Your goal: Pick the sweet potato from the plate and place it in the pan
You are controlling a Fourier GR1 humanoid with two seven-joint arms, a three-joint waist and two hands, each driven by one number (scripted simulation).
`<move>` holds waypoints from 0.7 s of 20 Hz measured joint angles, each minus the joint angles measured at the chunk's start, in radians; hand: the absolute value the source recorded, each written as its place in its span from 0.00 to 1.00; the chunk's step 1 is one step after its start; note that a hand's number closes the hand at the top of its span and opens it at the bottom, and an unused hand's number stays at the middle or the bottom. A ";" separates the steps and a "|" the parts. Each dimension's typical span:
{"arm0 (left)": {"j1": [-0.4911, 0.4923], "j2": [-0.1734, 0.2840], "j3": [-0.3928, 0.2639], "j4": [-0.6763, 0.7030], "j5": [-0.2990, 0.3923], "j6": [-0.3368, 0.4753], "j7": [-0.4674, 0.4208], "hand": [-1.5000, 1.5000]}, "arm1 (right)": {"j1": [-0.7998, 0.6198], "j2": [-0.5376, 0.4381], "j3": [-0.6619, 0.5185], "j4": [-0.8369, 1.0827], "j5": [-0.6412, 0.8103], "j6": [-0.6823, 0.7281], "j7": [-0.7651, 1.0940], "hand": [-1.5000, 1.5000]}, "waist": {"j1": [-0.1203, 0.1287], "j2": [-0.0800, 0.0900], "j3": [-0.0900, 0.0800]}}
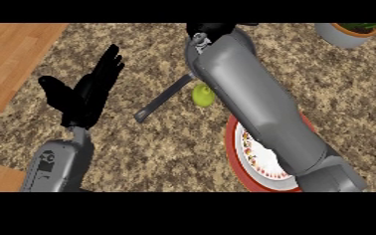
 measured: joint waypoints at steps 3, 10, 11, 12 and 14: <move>-0.014 -0.003 0.000 0.006 -0.004 0.007 0.004 0.50 | -0.050 0.000 -0.024 0.052 0.020 -0.029 0.024 1.00 | -0.007 0.001 0.000; -0.022 -0.002 0.014 0.014 -0.013 0.027 0.009 0.50 | -0.099 -0.001 -0.055 0.147 0.053 -0.108 0.062 1.00 | -0.039 -0.006 0.002; -0.017 -0.002 0.016 0.014 -0.013 0.029 0.008 0.50 | -0.102 -0.001 -0.060 0.156 0.060 -0.123 0.065 1.00 | -0.046 -0.007 0.003; -0.017 0.001 0.022 0.016 -0.012 0.030 0.004 0.50 | -0.098 -0.001 -0.064 0.166 0.065 -0.139 0.067 1.00 | -0.053 -0.007 0.003; -0.017 0.004 0.030 0.020 -0.009 0.031 0.004 0.50 | -0.090 -0.001 -0.070 0.186 0.075 -0.168 0.067 1.00 | -0.067 -0.008 0.004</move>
